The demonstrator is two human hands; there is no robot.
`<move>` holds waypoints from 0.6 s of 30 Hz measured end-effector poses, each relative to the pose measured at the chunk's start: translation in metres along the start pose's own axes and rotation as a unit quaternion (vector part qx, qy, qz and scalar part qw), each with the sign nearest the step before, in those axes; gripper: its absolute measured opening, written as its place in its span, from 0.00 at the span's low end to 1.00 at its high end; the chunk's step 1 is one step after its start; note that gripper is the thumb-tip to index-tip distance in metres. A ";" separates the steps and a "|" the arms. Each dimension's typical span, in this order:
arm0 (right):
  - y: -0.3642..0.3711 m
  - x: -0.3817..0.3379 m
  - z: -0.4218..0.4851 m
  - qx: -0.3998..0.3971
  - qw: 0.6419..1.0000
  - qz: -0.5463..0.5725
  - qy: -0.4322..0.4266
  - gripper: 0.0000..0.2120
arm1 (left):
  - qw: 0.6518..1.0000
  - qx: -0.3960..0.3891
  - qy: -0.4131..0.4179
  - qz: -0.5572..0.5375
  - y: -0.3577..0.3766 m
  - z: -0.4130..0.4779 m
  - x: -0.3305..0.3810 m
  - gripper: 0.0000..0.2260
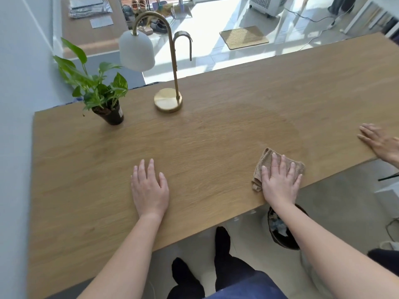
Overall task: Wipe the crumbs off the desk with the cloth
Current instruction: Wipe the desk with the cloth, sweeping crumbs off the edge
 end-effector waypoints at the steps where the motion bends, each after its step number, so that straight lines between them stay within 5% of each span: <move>1: 0.001 -0.004 -0.002 -0.001 1.000 -0.002 -0.002 0.34 | 1.000 0.007 -0.007 -0.001 -0.003 -0.006 -0.008 0.25; 13: 0.045 -0.175 -0.100 -0.059 0.968 -0.036 -0.240 0.31 | 0.996 0.027 -0.076 0.040 -0.037 -0.047 -0.096 0.25; 18: 0.042 -0.128 -0.116 -0.068 0.925 -0.072 -0.368 0.28 | 0.996 0.015 -0.070 0.058 -0.036 -0.055 -0.104 0.25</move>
Point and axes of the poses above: each hand's wrist, its own z-axis towards the middle knuckle, its own y-axis out of the palm, x = y × z, the point moved 4 cm from there along z, towards the middle knuckle, and after that the axes turned 10 degrees about y, right-handed, at the moved point
